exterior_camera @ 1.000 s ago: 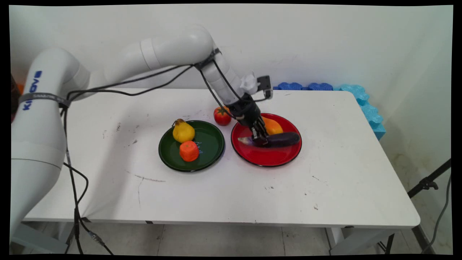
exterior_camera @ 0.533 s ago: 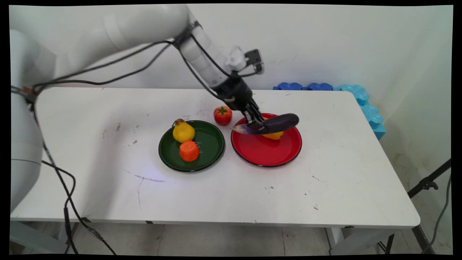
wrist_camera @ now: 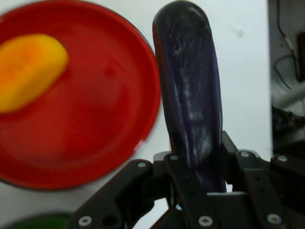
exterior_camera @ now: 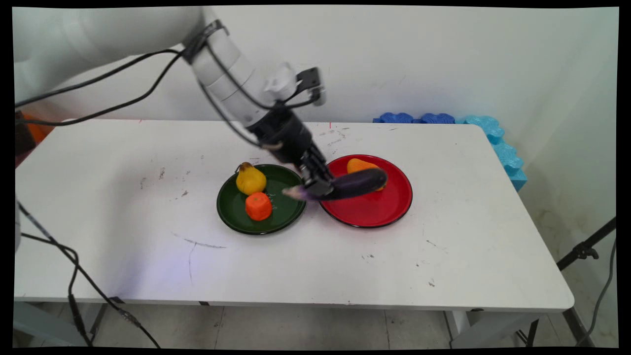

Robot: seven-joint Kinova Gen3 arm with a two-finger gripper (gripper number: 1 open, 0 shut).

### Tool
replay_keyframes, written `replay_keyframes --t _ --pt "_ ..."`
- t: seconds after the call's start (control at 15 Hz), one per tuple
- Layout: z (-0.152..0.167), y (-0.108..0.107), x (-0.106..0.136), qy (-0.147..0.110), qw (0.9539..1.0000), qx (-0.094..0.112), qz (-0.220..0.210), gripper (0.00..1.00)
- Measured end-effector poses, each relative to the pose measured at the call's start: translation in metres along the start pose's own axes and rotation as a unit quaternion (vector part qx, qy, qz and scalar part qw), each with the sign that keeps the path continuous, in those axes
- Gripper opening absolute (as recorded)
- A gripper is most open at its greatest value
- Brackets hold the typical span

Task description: Place the picked object on the table

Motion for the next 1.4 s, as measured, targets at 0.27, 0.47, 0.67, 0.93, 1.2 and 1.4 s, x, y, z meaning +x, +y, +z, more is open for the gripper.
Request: replay_keyframes --t 0.27,0.47,0.67,0.93,1.2,1.4 --pt "0.001 0.021 -0.024 -0.012 0.9999 -0.005 -0.009 0.00" --pt "0.010 0.033 -0.040 -0.018 0.9997 -0.008 -0.018 0.00" --pt "0.027 0.041 -0.053 -0.021 0.9994 -0.010 -0.025 0.00" --pt "0.051 0.050 -0.068 -0.028 0.9991 -0.013 -0.030 0.00" --pt "0.071 0.056 -0.080 -0.029 0.9991 -0.015 -0.028 0.00" --pt "0.082 0.060 -0.087 -0.029 0.9991 -0.016 -0.026 0.00"
